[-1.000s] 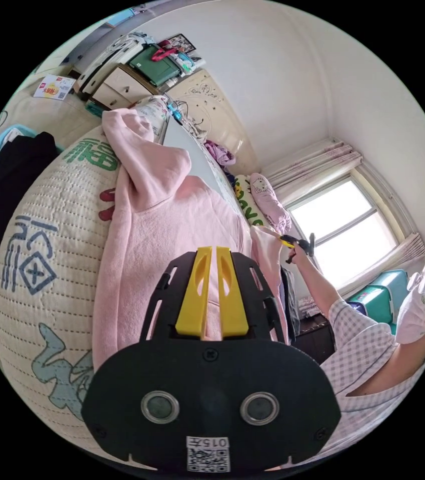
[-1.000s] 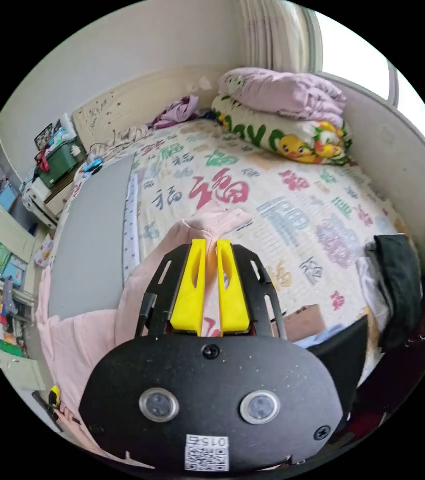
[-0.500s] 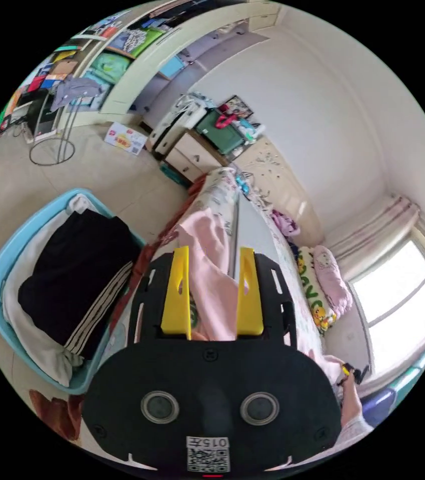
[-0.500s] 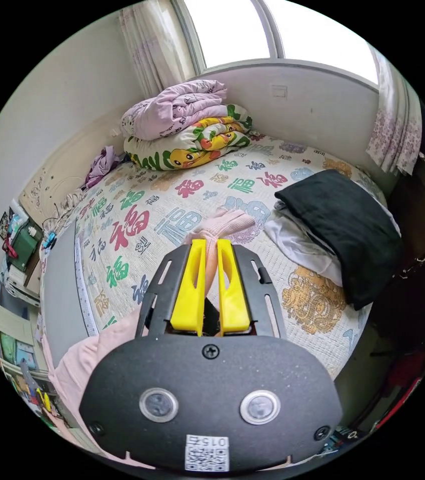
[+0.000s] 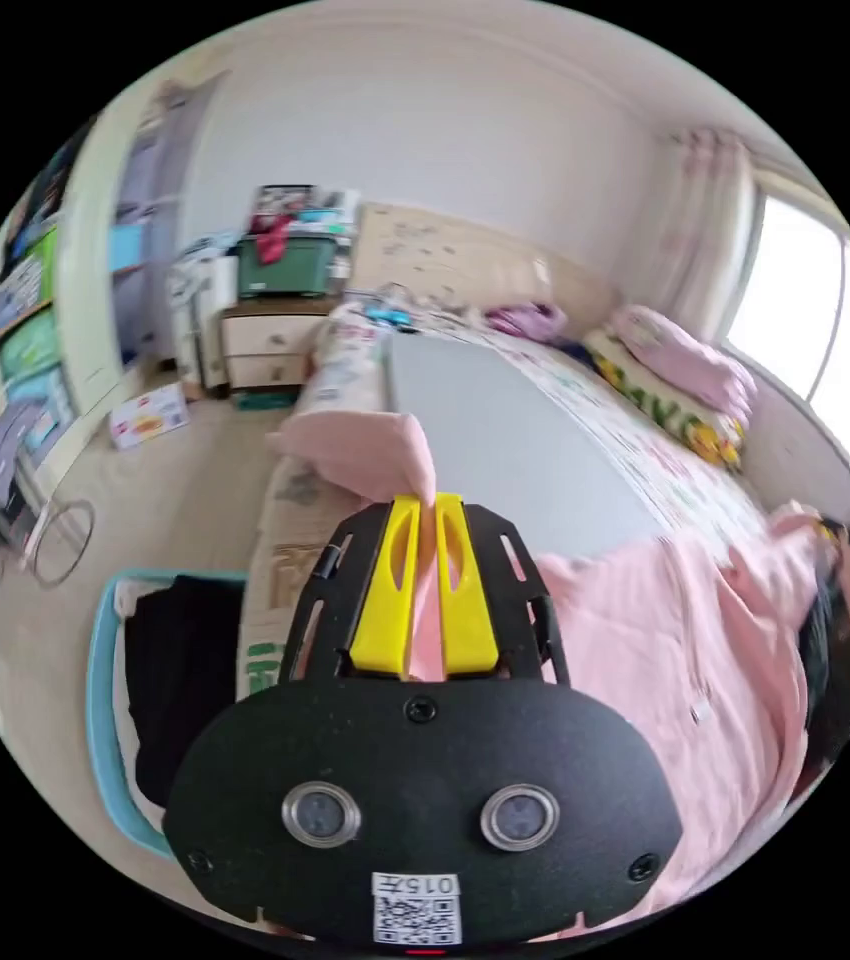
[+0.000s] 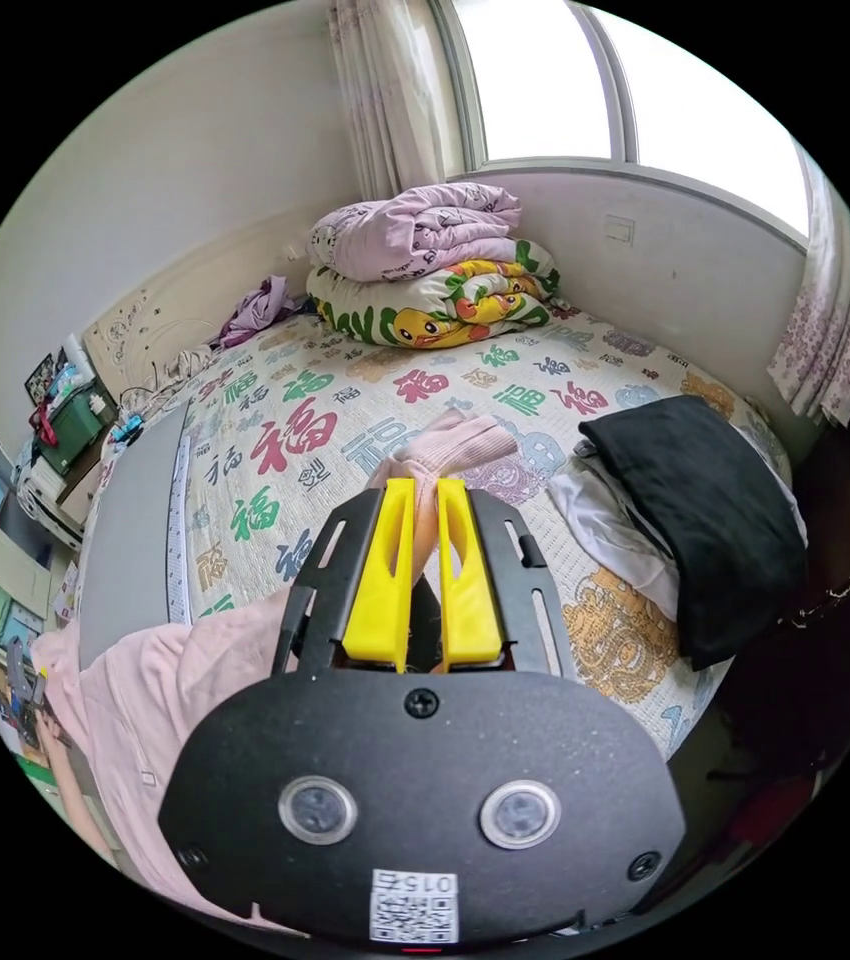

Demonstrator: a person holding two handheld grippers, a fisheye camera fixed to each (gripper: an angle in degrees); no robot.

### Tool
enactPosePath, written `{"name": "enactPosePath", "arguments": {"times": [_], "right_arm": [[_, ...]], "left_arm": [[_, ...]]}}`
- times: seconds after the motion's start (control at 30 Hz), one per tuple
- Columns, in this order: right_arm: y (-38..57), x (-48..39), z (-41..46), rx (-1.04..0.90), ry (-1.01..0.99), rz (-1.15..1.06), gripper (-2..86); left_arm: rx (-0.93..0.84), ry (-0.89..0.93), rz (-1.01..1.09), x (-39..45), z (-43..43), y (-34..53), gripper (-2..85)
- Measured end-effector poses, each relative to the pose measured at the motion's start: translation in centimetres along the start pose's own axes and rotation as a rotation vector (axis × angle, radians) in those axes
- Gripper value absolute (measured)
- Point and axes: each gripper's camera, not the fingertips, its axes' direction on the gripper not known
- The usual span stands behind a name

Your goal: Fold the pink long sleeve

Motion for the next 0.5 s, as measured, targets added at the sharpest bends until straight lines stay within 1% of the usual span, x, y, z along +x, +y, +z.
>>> {"name": "enactPosePath", "arguments": {"times": [0.03, 0.07, 0.13, 0.17, 0.2, 0.23, 0.27, 0.3, 0.33, 0.37, 0.4, 0.43, 0.47, 0.5], "right_arm": [[0.6, -0.5, -0.3, -0.016, 0.001, -0.007, 4.8], [0.9, -0.8, -0.5, -0.023, -0.001, -0.013, 4.9], [1.8, -1.4, -1.3, -0.028, -0.002, -0.038, 4.9], [2.4, -1.7, -1.9, -0.024, 0.002, -0.058, 4.9], [2.9, -1.8, -2.3, -0.024, 0.006, -0.075, 4.9], [3.3, -1.7, -2.6, -0.026, 0.007, -0.077, 4.9], [3.6, -1.6, -2.7, -0.027, 0.005, -0.074, 4.9], [4.1, -1.3, -2.8, -0.031, -0.003, -0.063, 4.9], [4.6, -1.0, -2.8, -0.035, -0.008, -0.052, 4.9], [4.9, -0.9, -2.7, -0.038, -0.008, -0.048, 4.9], [5.4, -0.8, -2.6, -0.046, -0.007, -0.048, 4.9], [6.0, -0.8, -2.5, -0.054, -0.002, -0.052, 4.9], [6.2, -0.7, -2.5, -0.057, 0.001, -0.054, 4.9], [6.7, -0.7, -2.4, -0.059, 0.004, -0.056, 4.9]], "left_arm": [[-0.099, 0.114, 0.106, 2.9, 0.8, -0.2, 1.8], [-0.123, 0.202, 0.162, 4.8, 0.8, 0.2, 2.0], [-0.104, 0.289, 0.181, 6.0, -0.3, 1.1, 2.4], [-0.060, 0.304, 0.164, 5.8, -1.4, 1.7, 2.8], [-0.031, 0.282, 0.133, 5.3, -1.9, 1.9, 3.0], [0.033, 0.188, 0.036, 3.6, -2.7, 2.5, 3.6], [0.064, 0.056, -0.082, 1.4, -2.9, 3.0, 4.3], [0.069, -0.001, -0.122, 0.4, -2.8, 3.3, 5.5], [0.043, -0.081, -0.156, -1.5, -1.9, 3.5, 7.8], [-0.033, -0.109, -0.182, -3.1, -0.4, 3.8, 12.0], [-0.077, -0.101, -0.157, -3.6, 0.4, 3.9, 14.1], [-0.161, -0.121, -0.100, -3.8, 2.0, 4.4, 14.8], [-0.228, -0.187, -0.004, -2.8, 3.5, 4.9, 15.1], [-0.257, -0.235, 0.052, -2.1, 4.3, 5.2, 15.1]]}}
